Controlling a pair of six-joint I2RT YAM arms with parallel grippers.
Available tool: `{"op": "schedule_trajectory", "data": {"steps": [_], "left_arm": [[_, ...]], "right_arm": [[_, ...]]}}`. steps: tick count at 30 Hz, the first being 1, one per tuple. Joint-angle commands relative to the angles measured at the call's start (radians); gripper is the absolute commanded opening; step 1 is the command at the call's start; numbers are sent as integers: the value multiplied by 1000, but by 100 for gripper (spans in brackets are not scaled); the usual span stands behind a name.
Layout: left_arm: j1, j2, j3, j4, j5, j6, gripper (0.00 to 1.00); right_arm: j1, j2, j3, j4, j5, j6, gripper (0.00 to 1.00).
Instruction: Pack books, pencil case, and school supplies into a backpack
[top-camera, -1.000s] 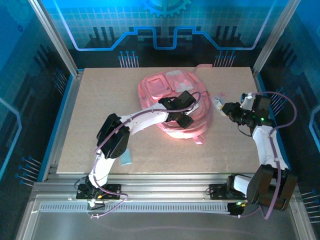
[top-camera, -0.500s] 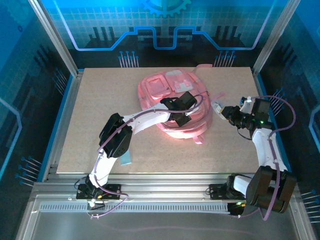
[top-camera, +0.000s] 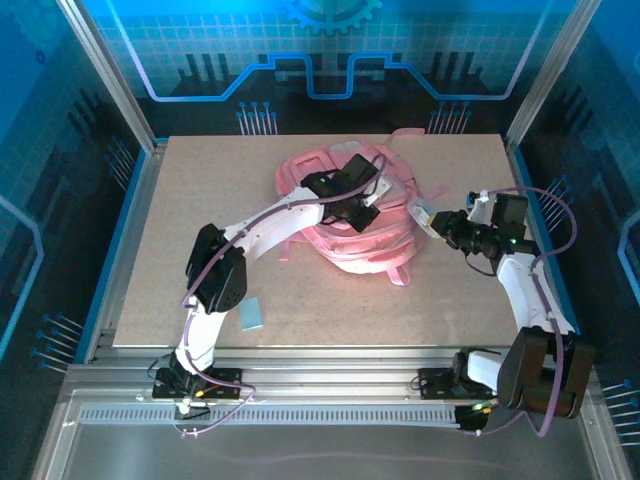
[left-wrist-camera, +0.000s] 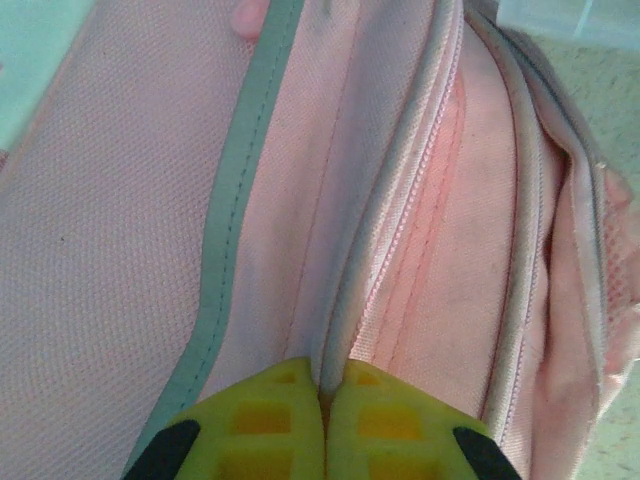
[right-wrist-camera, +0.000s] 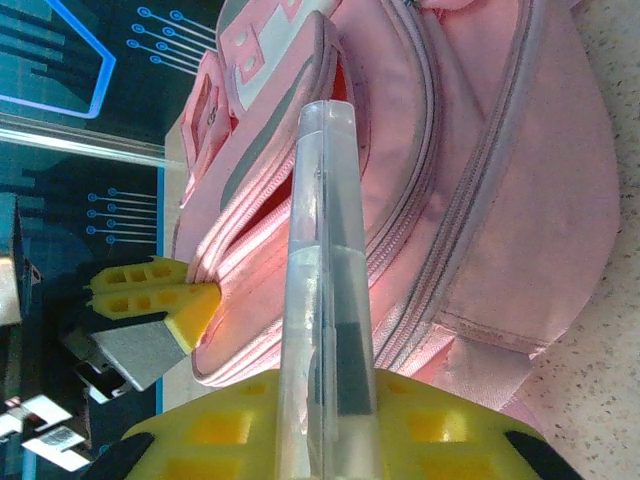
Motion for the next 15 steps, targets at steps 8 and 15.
{"op": "schedule_trajectory", "data": {"steps": [8, 15], "left_arm": [[37, -68, 62, 16, 168, -98, 0], [37, -52, 103, -31, 181, -71, 0]], "right_arm": [[129, 93, 26, 124, -6, 69, 20], [173, 171, 37, 305, -40, 193, 19]]}}
